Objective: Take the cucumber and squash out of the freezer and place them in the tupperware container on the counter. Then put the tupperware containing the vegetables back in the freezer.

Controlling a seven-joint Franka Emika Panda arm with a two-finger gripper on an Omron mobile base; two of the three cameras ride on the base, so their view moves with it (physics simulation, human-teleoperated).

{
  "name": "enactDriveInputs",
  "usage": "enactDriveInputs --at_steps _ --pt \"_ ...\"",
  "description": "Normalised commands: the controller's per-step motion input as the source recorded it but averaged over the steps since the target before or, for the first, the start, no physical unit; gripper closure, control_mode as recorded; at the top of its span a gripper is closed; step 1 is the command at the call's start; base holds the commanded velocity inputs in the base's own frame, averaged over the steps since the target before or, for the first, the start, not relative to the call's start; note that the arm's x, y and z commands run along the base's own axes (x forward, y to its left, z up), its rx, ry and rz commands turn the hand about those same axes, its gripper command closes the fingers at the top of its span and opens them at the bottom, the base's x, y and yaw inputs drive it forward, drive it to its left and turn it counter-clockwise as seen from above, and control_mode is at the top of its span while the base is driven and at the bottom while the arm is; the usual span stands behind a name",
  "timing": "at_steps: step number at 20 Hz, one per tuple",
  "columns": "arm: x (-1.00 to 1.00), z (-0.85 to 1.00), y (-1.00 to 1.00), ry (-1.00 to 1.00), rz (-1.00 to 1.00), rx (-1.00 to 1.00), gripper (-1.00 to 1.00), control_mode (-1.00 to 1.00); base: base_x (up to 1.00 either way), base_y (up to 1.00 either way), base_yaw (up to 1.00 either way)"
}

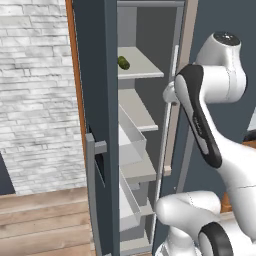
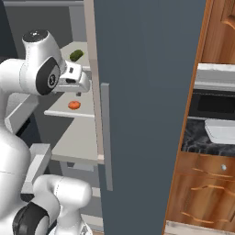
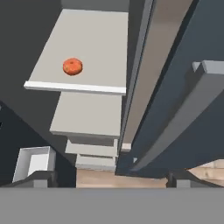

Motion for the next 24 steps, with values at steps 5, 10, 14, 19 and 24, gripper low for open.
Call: enactDriveInputs --at_steps 5,10,14,19,24 --pt "-0.45 0.00 0.01 -0.19 0.00 0.00 -1.00 -1.00 0.00 0.00 0.00" --pt "-0.16 0.06 0.02 0.00 0.00 0.00 -1.00 -1.00 0.00 0.00 0.00" --pt "-0.04 0.00 0.02 0.14 0.00 0.00 -1.00 -1.00 0.00 0.00 0.00" --pt "-0.06 -0.01 0.00 0.02 0.00 0.00 -1.00 1.00 0.00 0.00 0.00" --pt "0.00 0.00 0.00 0.00 0.00 0.00 -1.00 1.00 0.08 0.00 0.10"
